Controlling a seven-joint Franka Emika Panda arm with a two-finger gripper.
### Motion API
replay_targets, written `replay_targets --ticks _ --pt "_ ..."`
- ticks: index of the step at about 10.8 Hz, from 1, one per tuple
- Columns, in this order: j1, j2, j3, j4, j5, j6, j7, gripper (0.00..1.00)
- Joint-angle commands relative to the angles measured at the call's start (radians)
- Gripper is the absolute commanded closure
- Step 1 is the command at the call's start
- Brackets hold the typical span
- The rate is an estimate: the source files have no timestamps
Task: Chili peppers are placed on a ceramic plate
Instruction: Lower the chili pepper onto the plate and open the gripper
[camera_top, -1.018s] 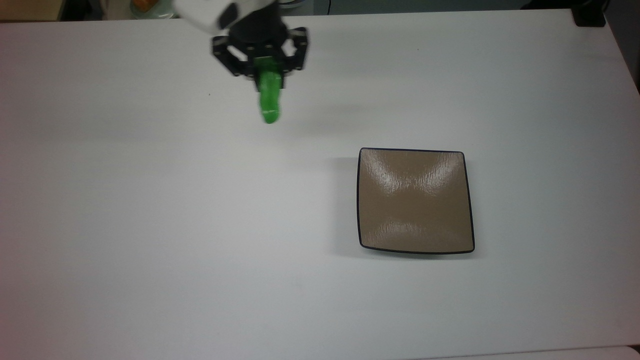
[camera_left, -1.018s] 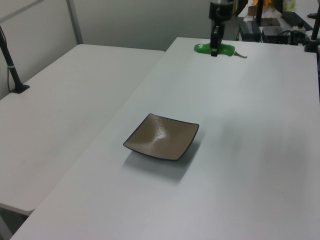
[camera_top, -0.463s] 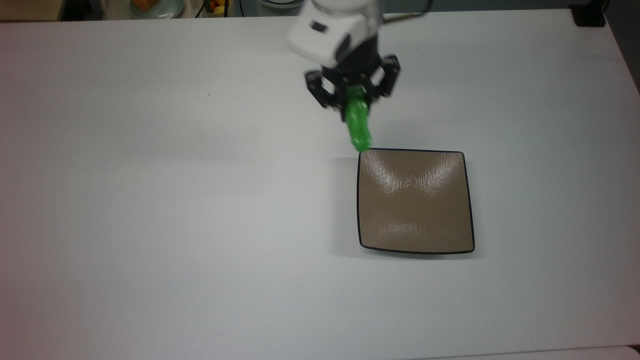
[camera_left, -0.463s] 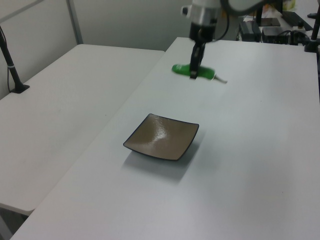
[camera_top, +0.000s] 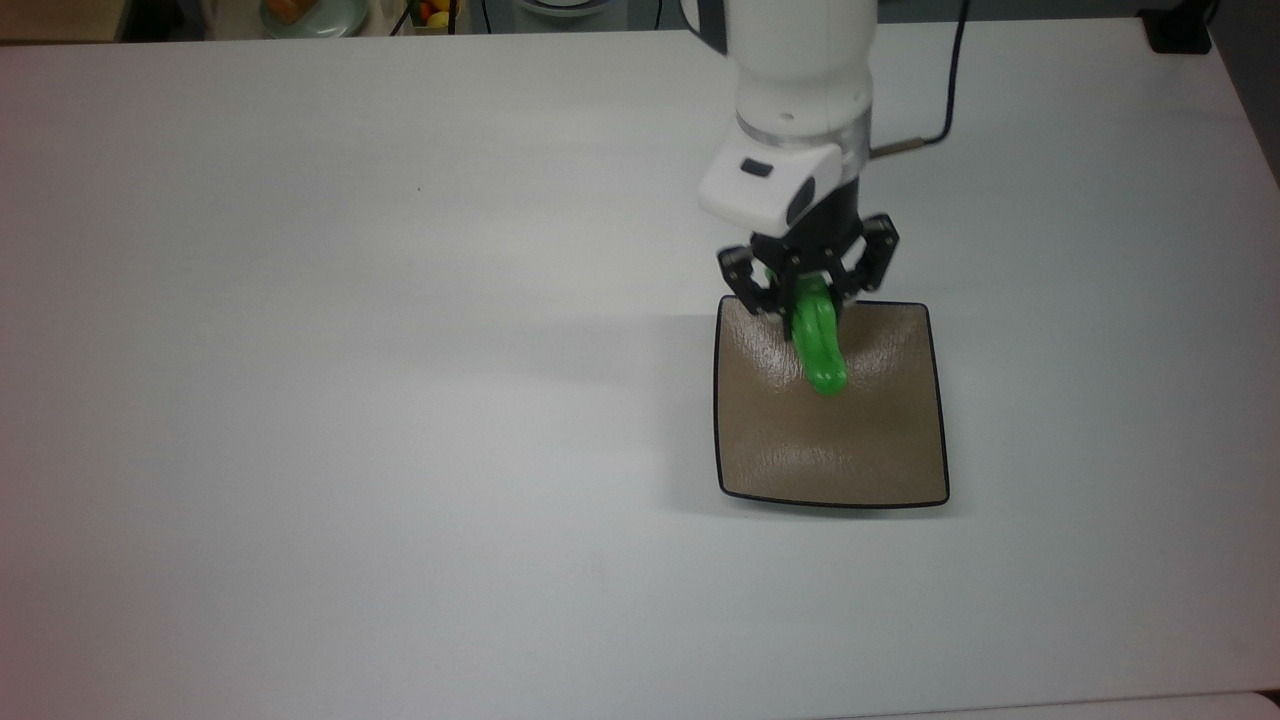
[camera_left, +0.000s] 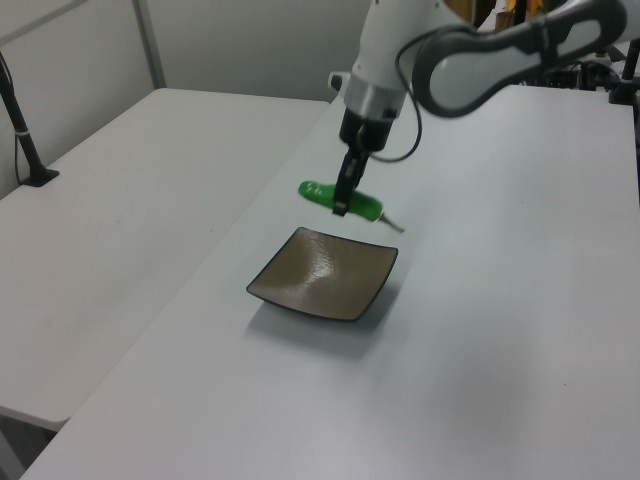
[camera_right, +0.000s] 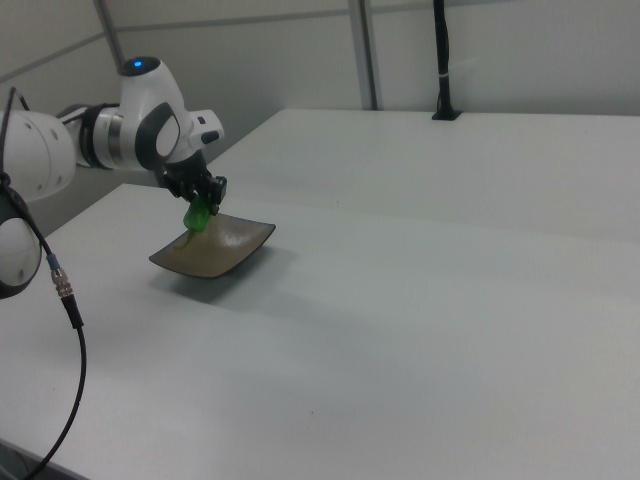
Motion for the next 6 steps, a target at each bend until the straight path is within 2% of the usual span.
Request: replay_targets --ticks 1,6 --pt "0.012 0.091 0.01 0.017 0.014 0.159 0.019 1.0" --pt "0.037 0.191 0.015 0.016 0.007 0.34 0.016 1.0"
